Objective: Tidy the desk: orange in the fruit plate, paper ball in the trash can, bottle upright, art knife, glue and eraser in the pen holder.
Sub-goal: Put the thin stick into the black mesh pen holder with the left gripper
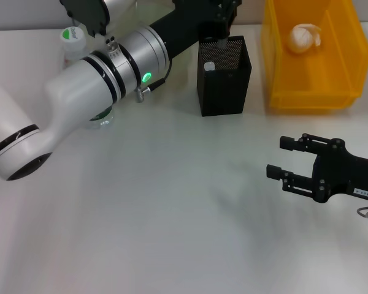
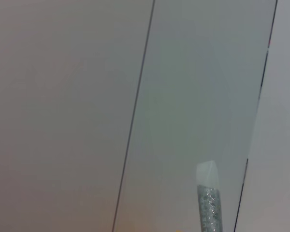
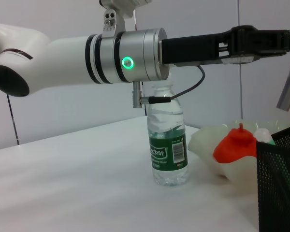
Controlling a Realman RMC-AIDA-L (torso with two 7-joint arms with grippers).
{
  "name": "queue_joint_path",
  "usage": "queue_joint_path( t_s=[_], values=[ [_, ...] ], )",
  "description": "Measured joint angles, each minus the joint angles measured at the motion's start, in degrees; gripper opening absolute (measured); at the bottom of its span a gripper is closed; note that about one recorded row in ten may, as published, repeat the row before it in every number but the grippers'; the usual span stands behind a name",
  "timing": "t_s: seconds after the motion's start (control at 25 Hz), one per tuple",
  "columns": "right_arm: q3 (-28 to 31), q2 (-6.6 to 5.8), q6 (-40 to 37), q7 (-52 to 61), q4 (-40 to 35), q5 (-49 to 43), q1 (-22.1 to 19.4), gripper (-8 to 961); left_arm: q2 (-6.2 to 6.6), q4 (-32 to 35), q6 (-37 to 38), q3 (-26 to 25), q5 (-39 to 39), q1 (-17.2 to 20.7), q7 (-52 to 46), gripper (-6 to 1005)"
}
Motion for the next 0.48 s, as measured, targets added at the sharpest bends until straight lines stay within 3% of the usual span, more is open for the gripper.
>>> queue_joint_path(
  t_s=[0.48],
  values=[
    [0.2,0.0,0.2,-0.1,0.8,0.0,0.6,725,0.0,0.3,0.4,0.4,0.4,0.4,0.0,223]
  ],
)
